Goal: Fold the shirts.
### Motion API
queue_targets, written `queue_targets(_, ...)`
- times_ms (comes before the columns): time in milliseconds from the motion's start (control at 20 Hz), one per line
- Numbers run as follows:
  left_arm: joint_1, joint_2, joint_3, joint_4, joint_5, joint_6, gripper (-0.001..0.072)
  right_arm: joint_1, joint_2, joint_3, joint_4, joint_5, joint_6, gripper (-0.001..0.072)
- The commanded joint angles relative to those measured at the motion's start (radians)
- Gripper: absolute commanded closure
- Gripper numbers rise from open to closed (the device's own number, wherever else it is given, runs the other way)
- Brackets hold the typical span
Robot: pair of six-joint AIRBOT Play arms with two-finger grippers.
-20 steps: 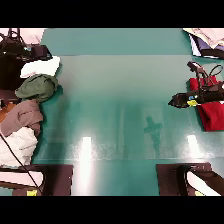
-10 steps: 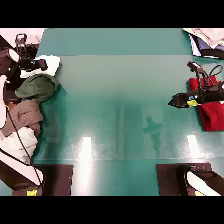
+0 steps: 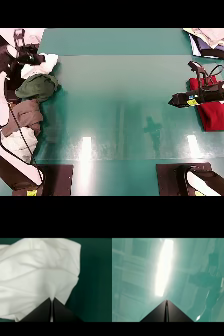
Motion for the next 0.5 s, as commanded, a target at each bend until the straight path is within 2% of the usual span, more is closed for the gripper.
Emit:
queue_targets(0, -0.001, 0.062, 0.148, -0.209, -0.145, 0.025, 0.0687, 0.001, 0.001, 0.032, 0.000, -0.019, 0.001, 0.0690)
queue_targets(100, -0.014, 0.191, 0.148, -0.357, -0.179, 0.127, 0.0688, 0.001, 0.000, 0.092, 0.000, -0.033, 0.001, 0.0690)
queue_targets(200, -0.044, 0.330, 0.148, -0.454, -0.249, 0.172, 0.0687, 0.001, 0.000, 0.172, -0.002, -0.038, 0.000, 0.0689)
queue_targets(450, -0.226, 0.626, 0.148, -0.502, -0.388, 0.185, 0.0687, 0.000, 0.000, 0.366, -0.005, -0.037, 0.000, 0.0690)
